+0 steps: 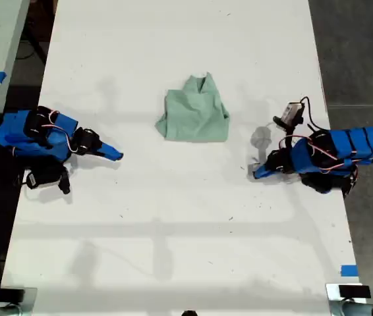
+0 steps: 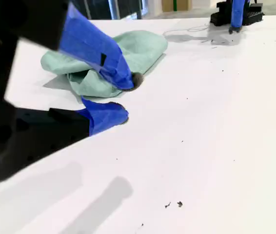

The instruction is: Fold t shirt

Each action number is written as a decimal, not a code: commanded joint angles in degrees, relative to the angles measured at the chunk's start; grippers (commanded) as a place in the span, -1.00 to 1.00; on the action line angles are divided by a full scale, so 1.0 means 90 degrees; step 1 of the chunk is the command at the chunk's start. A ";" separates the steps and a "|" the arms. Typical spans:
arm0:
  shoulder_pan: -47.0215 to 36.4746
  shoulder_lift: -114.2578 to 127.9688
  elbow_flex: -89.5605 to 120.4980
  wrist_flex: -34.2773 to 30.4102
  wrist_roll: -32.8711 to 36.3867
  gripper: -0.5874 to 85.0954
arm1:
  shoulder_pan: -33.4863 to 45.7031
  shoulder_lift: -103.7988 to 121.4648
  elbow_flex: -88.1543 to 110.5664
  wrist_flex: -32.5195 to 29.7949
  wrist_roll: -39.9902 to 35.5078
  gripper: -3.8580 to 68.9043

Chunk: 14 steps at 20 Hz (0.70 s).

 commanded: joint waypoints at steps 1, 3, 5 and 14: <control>-0.0107 0.0039 0.0020 -0.0010 0.0049 -0.83 | 0.0566 0.0078 0.0352 -0.0029 0.0020 -0.82; -0.0107 0.0039 0.0020 -0.0010 0.0049 -0.83 | 0.0908 0.0078 0.0352 -0.0029 -0.1201 -0.76; -0.0107 0.0039 0.0020 -0.0010 0.0049 -0.83 | 0.0908 0.0078 0.0352 -0.0029 -0.1055 -0.76; -0.0107 0.0039 0.0020 -0.0010 0.0049 -0.82 | 0.0908 0.0078 0.0352 -0.0029 -0.1035 -0.74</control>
